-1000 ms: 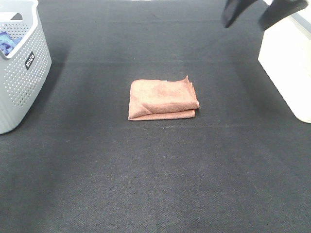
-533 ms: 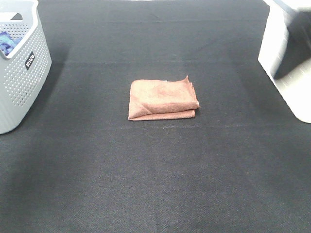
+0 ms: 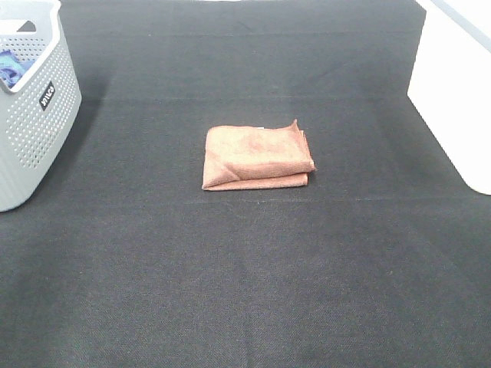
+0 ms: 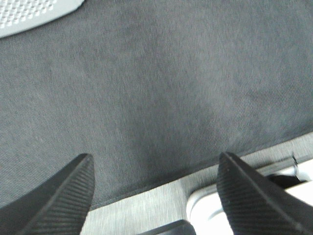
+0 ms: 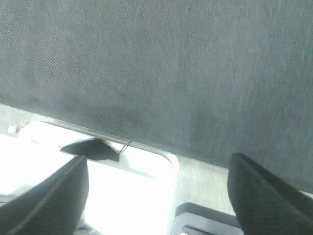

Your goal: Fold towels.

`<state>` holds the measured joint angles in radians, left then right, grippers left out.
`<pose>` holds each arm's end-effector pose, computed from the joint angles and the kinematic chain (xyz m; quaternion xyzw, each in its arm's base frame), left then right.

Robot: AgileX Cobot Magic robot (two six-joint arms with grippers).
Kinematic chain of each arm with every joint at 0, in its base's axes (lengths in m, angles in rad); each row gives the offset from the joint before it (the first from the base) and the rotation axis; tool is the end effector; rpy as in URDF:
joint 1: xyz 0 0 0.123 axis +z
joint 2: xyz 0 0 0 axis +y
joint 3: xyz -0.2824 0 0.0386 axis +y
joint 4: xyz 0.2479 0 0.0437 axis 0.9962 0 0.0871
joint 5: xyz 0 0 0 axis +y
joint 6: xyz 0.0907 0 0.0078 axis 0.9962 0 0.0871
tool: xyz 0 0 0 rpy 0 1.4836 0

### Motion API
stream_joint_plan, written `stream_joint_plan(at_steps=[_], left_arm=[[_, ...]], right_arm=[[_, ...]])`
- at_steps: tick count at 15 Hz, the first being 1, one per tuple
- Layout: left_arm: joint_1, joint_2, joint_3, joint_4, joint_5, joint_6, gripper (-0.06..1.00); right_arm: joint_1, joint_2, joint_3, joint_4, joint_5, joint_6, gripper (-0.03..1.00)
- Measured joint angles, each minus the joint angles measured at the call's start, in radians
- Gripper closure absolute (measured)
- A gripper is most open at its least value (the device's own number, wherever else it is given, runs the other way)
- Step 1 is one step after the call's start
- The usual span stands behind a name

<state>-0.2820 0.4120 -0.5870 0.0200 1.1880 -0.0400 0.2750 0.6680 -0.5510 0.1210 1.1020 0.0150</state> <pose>0.0464 -0.0117 0.2848 0.1151 0.9414 -0.0410 0.3144 0.0860 0.0345 0.2608 -0.1115 0.9679 0.0894 0.2066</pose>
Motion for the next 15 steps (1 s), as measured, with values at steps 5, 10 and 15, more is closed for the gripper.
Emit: stream_joint_plan(at_steps=[5,10,15], left_arm=[[0.000,-0.180,0.042,-0.011,-0.071,0.101,0.27],[0.000,-0.185,0.081,-0.055,-0.130,0.198,0.27],[0.000,-0.188,0.081,-0.068,-0.130,0.202,0.27]], right_arm=[[0.000,-0.257,0.033,-0.031,-0.031,-0.102,0.23],[0.000,-0.297,0.039,-0.051,-0.037,-0.102,0.23],[0.000,-0.297,0.039,-0.073,-0.037,-0.076,0.23]])
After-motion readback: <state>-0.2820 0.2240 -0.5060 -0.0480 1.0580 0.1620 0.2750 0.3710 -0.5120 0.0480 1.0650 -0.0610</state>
